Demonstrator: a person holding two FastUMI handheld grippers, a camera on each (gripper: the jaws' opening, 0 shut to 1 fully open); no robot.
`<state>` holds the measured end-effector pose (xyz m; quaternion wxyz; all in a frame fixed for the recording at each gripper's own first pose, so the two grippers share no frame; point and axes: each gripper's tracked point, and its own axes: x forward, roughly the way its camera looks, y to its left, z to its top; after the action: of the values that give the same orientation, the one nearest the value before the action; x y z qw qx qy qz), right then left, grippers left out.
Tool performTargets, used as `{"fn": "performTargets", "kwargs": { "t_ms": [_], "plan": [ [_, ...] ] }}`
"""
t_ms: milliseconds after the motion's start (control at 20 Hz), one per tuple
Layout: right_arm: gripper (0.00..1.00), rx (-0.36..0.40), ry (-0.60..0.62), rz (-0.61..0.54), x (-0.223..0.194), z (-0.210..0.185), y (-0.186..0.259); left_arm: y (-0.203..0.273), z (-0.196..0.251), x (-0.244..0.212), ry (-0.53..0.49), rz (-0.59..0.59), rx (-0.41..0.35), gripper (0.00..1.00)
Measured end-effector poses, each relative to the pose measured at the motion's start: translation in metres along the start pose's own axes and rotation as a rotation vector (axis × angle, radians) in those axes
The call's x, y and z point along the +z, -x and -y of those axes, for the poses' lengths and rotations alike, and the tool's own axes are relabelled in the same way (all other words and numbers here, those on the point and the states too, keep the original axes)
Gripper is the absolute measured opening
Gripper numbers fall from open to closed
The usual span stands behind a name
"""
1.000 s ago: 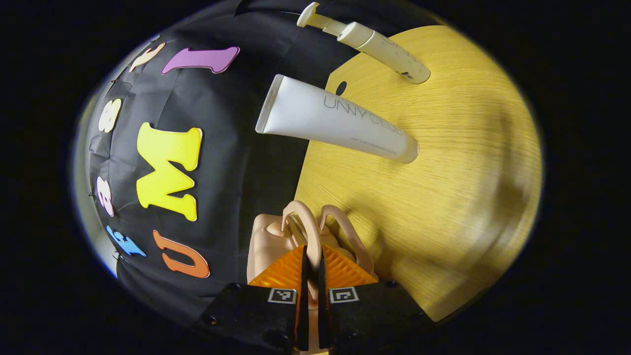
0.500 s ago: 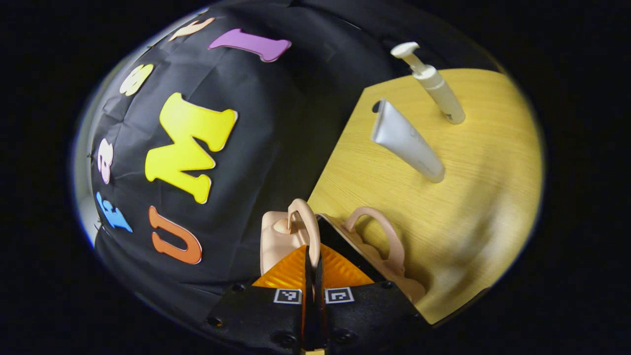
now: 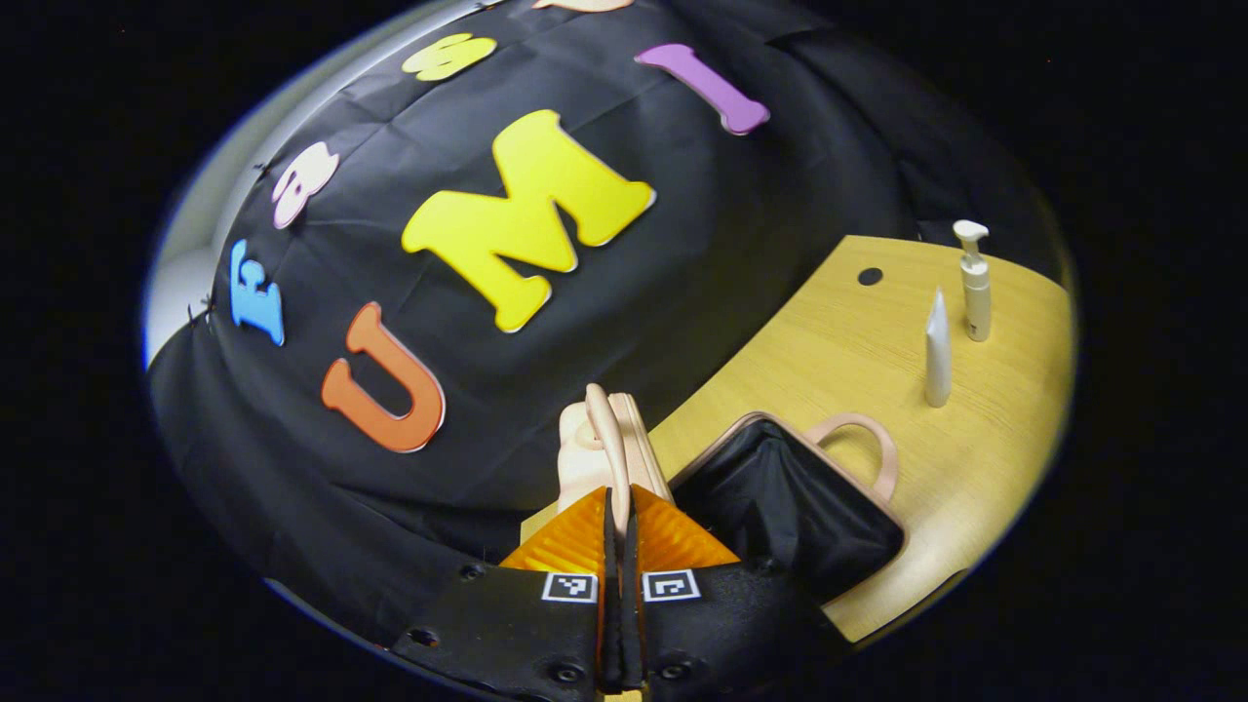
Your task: First open the suitcase, pack the skin care products into it, and then close the suitcase.
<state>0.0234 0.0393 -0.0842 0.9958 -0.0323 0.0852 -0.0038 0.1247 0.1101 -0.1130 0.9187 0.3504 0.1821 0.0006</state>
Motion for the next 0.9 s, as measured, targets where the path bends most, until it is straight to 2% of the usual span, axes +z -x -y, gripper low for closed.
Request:
{"fn": "performTargets", "kwargs": {
  "t_ms": [150, 350, 500, 700, 900],
  "plan": [
    [0.78, 0.017, -0.010, 0.003, 0.004, -0.029, 0.002, -0.008, -0.053, -0.030, 0.089, -0.010, 0.037, 0.02],
    [0.80, 0.016, -0.005, -0.010, 0.005, -0.062, 0.000, -0.022, -0.102, -0.085, 0.174, -0.056, 0.070, 0.03],
    [0.80, 0.008, 0.010, -0.017, 0.007, -0.080, 0.000, -0.052, -0.137, -0.125, 0.253, -0.113, 0.077, 0.03],
    [0.80, -0.002, 0.033, -0.033, 0.004, -0.098, 0.005, -0.085, -0.152, -0.172, 0.325, -0.129, 0.043, 0.03],
    [0.80, -0.025, 0.062, -0.063, -0.003, -0.102, 0.011, -0.106, -0.156, -0.227, 0.355, -0.153, 0.006, 0.03]
  ]
}}
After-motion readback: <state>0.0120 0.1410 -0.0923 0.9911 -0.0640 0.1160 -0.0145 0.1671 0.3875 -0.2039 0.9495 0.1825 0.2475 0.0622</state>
